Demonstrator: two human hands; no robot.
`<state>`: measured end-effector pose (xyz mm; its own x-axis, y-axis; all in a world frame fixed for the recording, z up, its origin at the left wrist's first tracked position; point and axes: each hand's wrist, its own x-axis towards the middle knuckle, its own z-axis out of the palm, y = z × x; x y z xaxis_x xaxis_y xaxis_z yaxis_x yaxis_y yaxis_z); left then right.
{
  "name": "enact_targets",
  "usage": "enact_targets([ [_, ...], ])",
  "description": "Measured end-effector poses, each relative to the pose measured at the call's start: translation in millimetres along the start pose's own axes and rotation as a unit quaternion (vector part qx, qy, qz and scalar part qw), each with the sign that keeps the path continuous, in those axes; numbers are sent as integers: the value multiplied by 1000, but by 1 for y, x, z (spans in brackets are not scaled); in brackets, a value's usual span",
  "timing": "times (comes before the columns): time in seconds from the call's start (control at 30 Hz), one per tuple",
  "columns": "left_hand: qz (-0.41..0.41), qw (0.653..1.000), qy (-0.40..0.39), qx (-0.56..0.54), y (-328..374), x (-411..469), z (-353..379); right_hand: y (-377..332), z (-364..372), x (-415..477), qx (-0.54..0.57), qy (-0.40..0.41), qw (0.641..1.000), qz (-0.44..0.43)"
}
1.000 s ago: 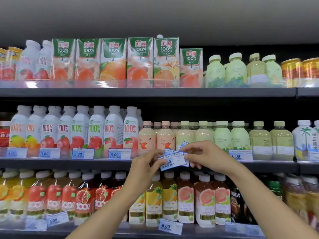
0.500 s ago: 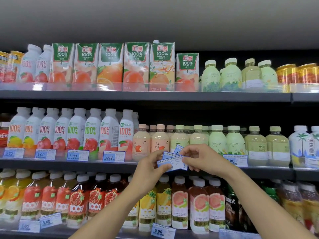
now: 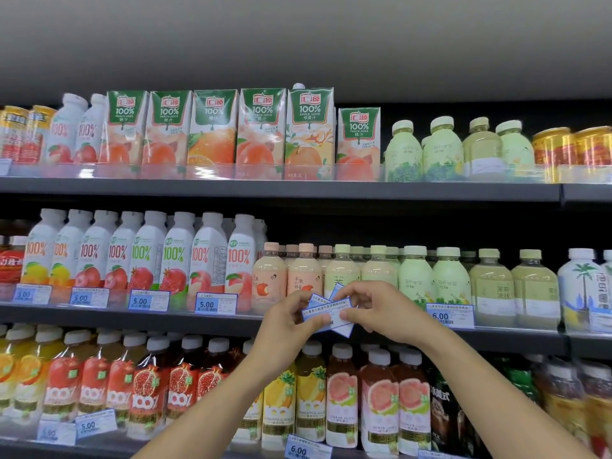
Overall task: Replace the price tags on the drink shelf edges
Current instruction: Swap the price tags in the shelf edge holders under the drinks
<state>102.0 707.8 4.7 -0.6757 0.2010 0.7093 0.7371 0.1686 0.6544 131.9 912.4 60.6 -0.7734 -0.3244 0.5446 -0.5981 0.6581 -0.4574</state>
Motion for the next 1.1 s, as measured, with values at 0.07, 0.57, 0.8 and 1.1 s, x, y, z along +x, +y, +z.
enact_targets([
  [0.07, -3, 1000, 4, -4, 1, 0, 1, 1, -1, -1, 17, -3, 1000, 13],
  [0.57, 91, 985, 17, 148, 5, 7, 23, 36, -50, -19, 14, 256, 964, 75],
  [0.8, 108, 937, 10, 333, 23, 30, 43, 39, -45, -27, 5, 281, 957, 73],
  [1.1, 142, 835, -11, 531, 19, 45, 45, 41, -38, -31, 20, 273, 960, 66],
])
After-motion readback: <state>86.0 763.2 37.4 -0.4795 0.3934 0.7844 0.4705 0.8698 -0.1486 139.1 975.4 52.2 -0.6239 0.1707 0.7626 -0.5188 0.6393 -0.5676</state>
